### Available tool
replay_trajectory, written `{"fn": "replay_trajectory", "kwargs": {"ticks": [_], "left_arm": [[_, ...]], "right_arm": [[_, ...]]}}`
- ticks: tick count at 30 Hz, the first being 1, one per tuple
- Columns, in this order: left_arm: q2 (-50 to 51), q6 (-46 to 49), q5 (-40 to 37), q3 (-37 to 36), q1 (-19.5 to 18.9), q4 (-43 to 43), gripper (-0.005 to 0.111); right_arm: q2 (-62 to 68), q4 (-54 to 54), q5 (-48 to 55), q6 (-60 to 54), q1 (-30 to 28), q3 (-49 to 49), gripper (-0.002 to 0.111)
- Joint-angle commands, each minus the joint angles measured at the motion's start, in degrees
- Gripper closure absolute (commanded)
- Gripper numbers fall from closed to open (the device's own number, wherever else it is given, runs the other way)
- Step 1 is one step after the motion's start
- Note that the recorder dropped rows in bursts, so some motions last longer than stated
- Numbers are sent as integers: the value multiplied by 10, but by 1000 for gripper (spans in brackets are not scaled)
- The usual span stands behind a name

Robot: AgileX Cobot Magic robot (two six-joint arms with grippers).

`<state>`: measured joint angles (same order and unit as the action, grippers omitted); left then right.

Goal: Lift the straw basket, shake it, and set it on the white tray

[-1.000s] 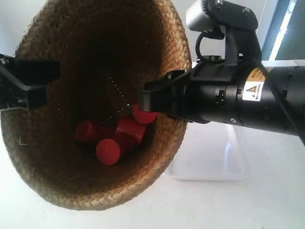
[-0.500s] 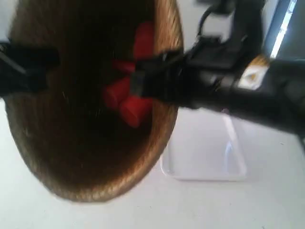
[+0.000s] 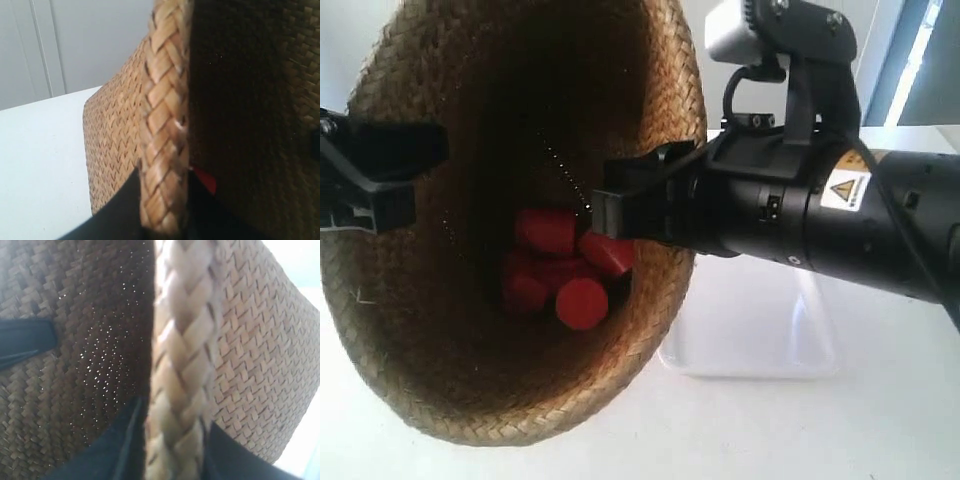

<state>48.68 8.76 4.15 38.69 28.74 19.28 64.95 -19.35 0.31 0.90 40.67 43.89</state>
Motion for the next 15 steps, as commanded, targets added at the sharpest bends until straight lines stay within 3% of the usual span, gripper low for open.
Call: {"fn": "replay_trajectory", "kwargs": {"ticks": [1, 4, 6, 9, 12, 15], "left_arm": [[-17, 9, -35, 20, 15, 13, 107], [-79, 25, -69, 73, 28, 5, 107], [-98, 38, -45, 83, 28, -7, 107], [-37, 42, 4, 47, 11, 11, 107], [35, 17, -27, 31, 6, 39, 107], [34, 20, -41, 38, 6, 38, 107]], "right_arm": [[-35, -5, 2, 11, 16, 23, 108], [-112, 11, -3, -3, 53, 53, 108], [-144, 21, -33, -36, 64, 56, 108], [-89, -1, -83, -86, 31, 25, 108], [-3, -60, -47, -61, -10, 12, 108], [6, -79, -27, -34, -10, 13, 108]]}}
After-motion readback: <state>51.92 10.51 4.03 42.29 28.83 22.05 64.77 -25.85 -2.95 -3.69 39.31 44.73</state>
